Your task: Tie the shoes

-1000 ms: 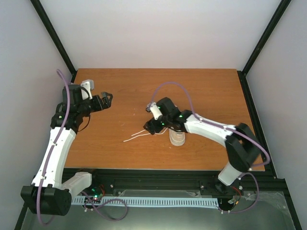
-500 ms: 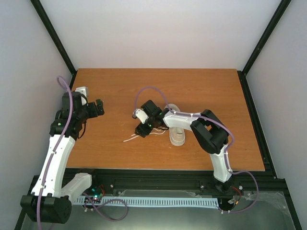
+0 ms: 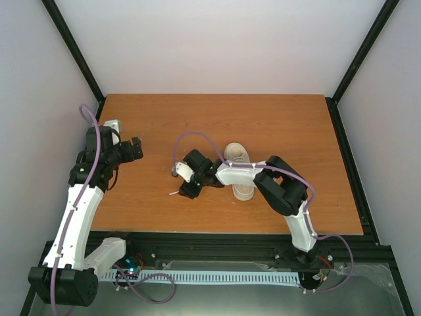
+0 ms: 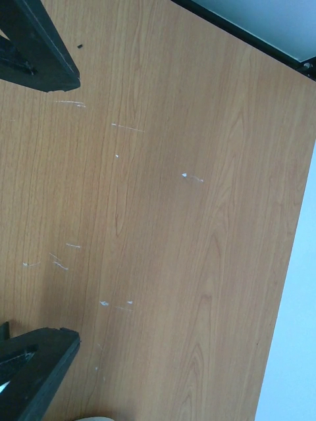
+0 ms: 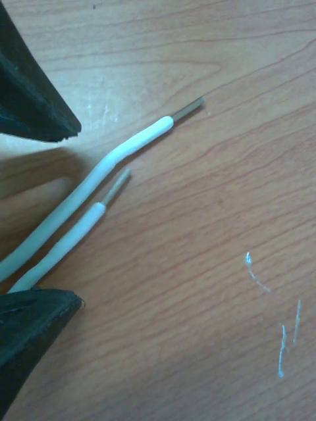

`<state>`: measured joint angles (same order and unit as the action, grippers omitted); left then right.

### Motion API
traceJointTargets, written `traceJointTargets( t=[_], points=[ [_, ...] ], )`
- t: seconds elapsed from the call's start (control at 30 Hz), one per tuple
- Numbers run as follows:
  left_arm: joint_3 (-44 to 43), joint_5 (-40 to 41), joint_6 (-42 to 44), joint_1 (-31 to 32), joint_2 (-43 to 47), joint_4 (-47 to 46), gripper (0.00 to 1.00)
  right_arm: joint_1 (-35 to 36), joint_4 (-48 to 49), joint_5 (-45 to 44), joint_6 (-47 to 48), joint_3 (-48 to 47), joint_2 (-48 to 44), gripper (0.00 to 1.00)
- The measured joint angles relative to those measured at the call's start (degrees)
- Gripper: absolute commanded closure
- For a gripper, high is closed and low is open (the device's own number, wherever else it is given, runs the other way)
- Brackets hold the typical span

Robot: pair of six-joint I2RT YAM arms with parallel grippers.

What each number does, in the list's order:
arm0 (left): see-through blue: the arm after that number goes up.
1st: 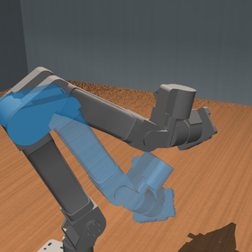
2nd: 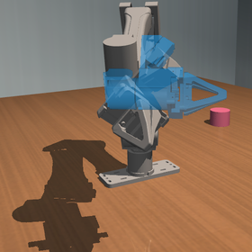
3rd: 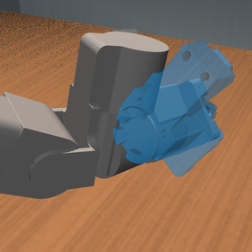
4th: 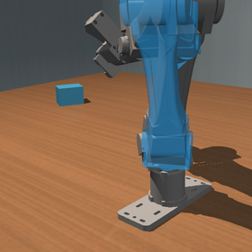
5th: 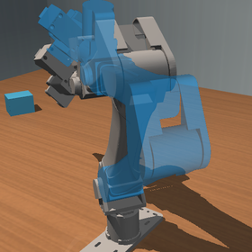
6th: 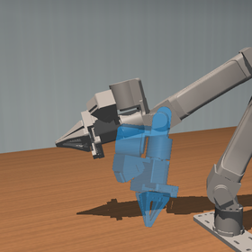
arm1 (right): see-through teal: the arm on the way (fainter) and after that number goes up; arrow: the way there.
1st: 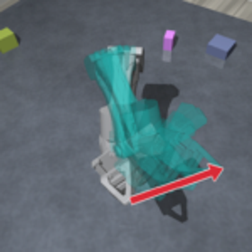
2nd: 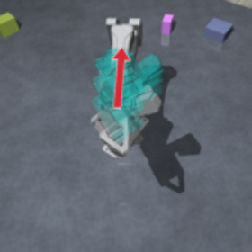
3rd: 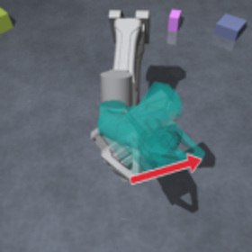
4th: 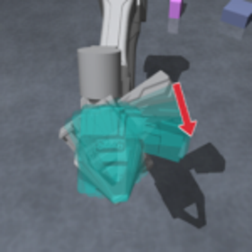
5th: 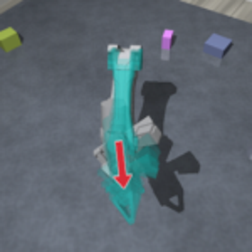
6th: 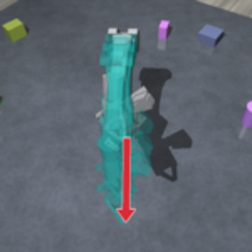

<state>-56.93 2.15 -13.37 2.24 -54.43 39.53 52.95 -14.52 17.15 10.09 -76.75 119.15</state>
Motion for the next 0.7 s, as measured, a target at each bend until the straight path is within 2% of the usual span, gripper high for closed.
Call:
traceJointTargets(
  t=[0.17,0.33,0.57,0.7],
  points=[
    [0.00,-0.02,0.02,0.00,0.00,0.00,0.00,3.04,2.54,-6.01,0.76,1.68,-0.50,0.61],
    [0.00,-0.22,0.02,0.00,0.00,0.00,0.00,5.07,5.05,-9.88,1.20,3.04,-0.85,0.96],
    [0.00,-0.20,0.07,0.00,0.00,0.02,0.00,6.23,9.25,-13.14,-0.33,5.20,-1.60,0.97],
    [0.28,-0.63,0.13,0.00,0.15,-0.09,0.00,5.75,10.16,-18.67,-4.39,6.10,-3.02,0.97]
  ],
)
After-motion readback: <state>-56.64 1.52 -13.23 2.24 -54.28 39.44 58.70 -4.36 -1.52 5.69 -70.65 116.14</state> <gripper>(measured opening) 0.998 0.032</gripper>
